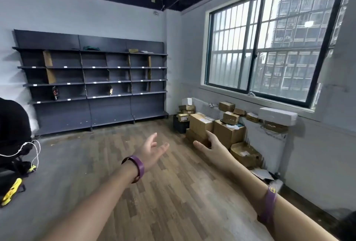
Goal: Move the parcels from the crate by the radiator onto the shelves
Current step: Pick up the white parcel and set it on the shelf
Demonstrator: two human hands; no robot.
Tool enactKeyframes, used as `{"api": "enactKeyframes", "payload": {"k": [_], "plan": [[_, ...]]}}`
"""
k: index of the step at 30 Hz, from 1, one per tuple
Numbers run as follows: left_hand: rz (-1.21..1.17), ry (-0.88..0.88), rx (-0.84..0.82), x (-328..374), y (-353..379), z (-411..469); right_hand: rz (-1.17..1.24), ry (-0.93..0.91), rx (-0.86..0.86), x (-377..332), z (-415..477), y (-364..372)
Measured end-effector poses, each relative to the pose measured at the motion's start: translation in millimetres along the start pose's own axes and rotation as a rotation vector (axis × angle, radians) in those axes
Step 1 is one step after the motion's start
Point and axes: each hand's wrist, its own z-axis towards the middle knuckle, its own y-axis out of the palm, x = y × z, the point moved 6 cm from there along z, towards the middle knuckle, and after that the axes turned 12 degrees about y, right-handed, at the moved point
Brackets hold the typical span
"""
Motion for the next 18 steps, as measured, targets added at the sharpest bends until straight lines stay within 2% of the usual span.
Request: {"api": "enactKeyframes", "payload": {"k": [8, 13, 18], "plan": [[-0.081, -0.008, 0.028, -40.2, -0.7, 97.4, 0.033, 0.012, 0.023, 9.1, 114.2, 14.6], [-0.010, 0.012, -0.065, -78.2, -10.5, 204.5, 0.026, 0.020, 0.058, -5.8, 218.3, 30.5], [0.001, 0.041, -0.037, -108.5, -37.3, 316.0, -0.004, 0.000, 0.107, -36.6, 325.3, 39.4]]}}
